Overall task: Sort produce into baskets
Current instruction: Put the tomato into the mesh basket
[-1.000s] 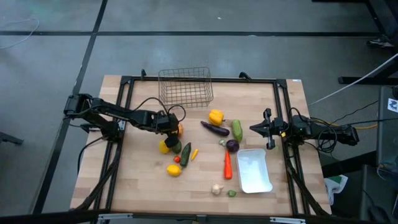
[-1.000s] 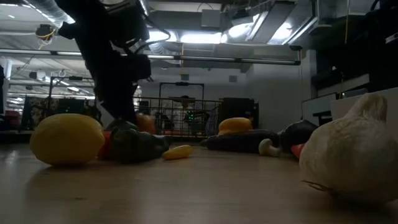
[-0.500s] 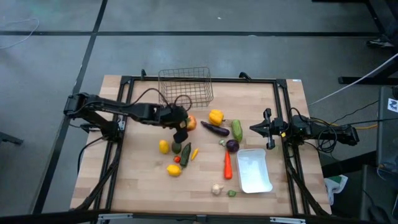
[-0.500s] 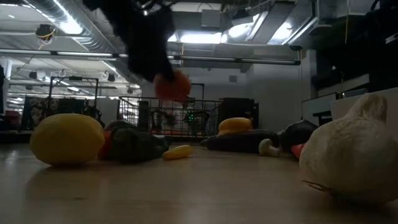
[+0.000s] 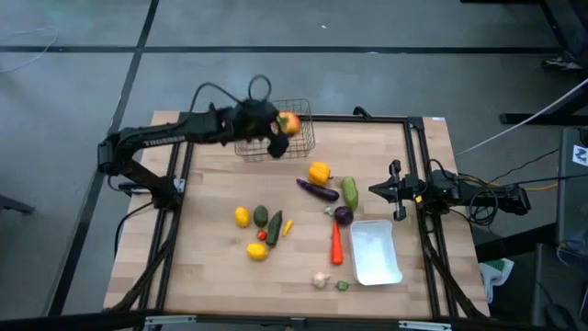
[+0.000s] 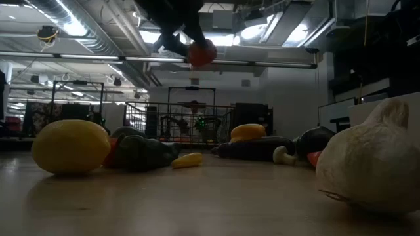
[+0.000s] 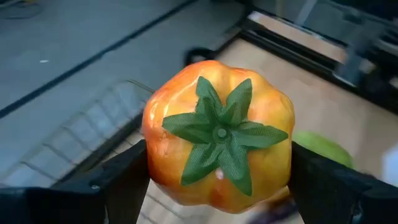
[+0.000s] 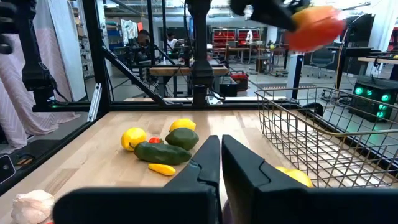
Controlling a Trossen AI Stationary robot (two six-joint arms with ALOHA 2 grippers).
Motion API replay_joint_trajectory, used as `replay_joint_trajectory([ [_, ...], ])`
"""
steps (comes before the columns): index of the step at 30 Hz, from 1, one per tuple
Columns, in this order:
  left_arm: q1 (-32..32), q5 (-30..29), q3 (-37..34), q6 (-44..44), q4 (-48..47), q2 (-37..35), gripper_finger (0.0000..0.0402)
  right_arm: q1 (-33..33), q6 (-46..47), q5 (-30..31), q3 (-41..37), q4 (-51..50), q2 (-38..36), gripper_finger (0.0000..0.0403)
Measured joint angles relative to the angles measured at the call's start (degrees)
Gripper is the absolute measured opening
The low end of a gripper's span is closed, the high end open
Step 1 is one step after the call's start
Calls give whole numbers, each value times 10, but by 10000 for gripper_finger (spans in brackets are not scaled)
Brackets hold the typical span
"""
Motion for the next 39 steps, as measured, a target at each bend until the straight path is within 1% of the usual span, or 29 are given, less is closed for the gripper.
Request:
replay_joint_trajectory([
  [4,48,14,12,14,6,30,324,0,0,0,0,0,0,19],
  [9,91,44,15,10,23,95,324,0,0,2,0,1,0,19],
  [15,119,51,15,6,58,178,324,0,0,4,0,1,0,19],
  [20,134,51,14,-11,59,229,324,0,0,4,0,1,0,19],
  [30,137,51,14,-23,60,278,325,0,0,4,0,0,0,19],
  [39,137,50,14,-23,61,294,325,0,0,4,0,0,0,19],
])
